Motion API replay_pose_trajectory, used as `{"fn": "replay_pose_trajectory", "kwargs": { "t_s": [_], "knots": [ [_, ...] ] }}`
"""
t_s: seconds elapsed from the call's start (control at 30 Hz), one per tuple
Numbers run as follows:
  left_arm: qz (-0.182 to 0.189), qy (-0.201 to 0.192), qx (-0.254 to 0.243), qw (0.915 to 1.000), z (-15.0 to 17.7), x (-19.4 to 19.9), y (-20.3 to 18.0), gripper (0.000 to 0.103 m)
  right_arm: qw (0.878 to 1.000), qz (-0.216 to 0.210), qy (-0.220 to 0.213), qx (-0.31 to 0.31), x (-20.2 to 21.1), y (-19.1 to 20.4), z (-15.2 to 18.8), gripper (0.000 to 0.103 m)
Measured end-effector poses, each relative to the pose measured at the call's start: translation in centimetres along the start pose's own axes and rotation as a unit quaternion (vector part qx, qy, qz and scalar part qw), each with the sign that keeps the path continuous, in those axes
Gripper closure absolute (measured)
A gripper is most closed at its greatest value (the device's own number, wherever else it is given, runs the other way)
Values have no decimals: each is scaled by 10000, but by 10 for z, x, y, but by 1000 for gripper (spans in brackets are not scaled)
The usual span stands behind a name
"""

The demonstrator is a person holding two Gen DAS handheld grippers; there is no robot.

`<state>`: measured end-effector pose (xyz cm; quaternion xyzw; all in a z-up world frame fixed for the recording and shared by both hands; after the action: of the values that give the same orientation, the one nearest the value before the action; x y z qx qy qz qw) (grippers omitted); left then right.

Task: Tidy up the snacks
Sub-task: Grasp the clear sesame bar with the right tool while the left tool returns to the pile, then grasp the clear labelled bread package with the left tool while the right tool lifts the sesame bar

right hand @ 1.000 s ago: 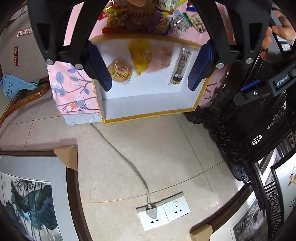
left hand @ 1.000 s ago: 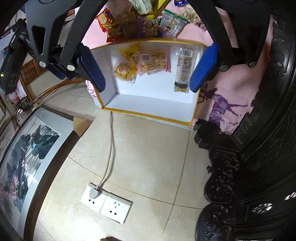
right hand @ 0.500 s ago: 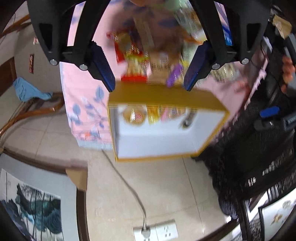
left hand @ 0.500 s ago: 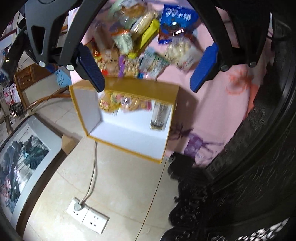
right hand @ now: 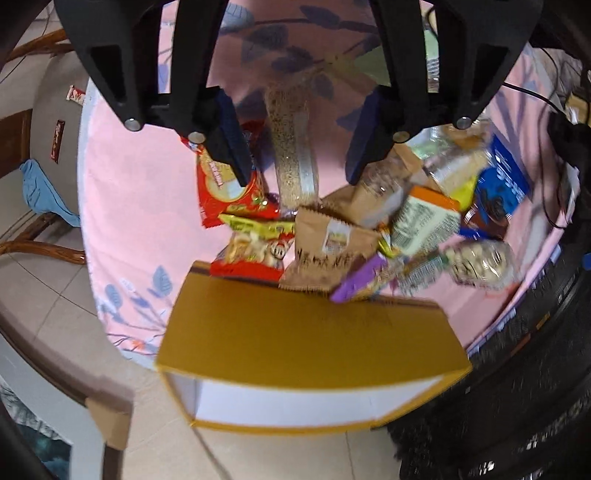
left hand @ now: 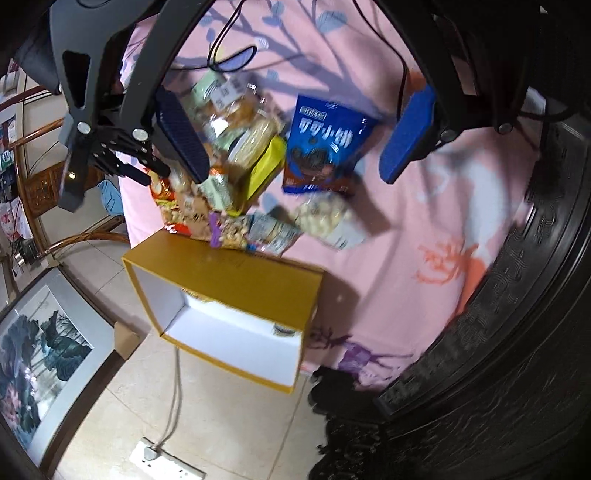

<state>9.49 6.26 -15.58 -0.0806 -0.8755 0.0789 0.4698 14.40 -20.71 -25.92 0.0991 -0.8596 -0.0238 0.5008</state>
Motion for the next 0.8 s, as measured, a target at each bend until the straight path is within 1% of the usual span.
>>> {"fn": "replay_pose_trajectory", "kwargs": {
  "t_s": [0.2,0.3,0.4,0.43,0.47,0.6,0.8],
  "knots": [
    [-169,7,258,9995,14,12,15,8,9993,27,234,302,-20,5,1,52],
    [-277,8,355,9990,17,17,22,8,9986,50,352,390,-29,8,1,59],
    [-317,24,457,9984,21,19,29,8,9977,193,456,460,-38,7,5,68],
    [-330,43,482,9983,22,19,31,8,9981,161,412,430,-38,6,6,71],
    [-354,74,491,9981,24,17,32,8,9983,153,412,375,-38,5,6,72],
    [-384,185,430,9982,27,10,30,8,9983,229,407,356,-34,6,13,73],
    [-354,378,215,9984,32,-7,22,8,9995,197,251,-52,-5,-3,36,73]
  ]
}}
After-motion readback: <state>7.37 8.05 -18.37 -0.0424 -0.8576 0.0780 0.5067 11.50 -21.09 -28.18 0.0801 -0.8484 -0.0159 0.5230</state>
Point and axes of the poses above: each gripper's, at about its wrist camera, not at the fingertips, and x roughly against the way its jaws point, y to its left, z to its underside, the point moved 1 cm from there along -x, roughly the way its jaws point, and after that the axes turned 9 degrees about -x, right-handed, at the moved point
